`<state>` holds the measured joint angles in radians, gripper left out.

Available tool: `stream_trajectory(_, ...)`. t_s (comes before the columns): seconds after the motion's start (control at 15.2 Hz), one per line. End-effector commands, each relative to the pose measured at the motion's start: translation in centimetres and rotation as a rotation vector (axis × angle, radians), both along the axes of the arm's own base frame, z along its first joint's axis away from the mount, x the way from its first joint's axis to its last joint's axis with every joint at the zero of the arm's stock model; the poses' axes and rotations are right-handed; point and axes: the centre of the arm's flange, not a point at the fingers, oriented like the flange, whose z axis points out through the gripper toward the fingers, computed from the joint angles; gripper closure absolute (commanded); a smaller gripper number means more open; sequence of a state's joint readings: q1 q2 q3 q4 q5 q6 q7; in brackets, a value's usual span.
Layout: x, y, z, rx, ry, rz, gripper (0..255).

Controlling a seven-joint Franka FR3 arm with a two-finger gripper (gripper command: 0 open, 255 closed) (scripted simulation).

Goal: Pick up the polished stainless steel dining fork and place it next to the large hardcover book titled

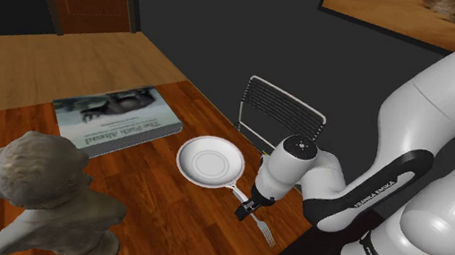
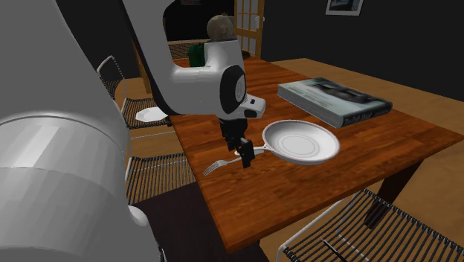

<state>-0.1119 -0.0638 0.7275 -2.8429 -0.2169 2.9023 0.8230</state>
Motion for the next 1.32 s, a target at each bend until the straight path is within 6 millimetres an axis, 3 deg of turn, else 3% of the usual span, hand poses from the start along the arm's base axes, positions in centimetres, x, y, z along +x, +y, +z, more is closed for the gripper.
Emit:
stream_trajectory(0.0, 0.0, 0.0, 0.0, 0.0, 0.0, 0.0, 0)
stream_trajectory(0.07, 0.0, 0.0, 0.0, 0.0, 0.0, 0.0, 255)
stream_trajectory(0.66, 0.0, 0.0, 0.0, 0.0, 0.0, 0.0, 255)
stream_trajectory(1.25, 0.0, 0.0, 4.7, 0.0, 0.0, 0.0, 255)
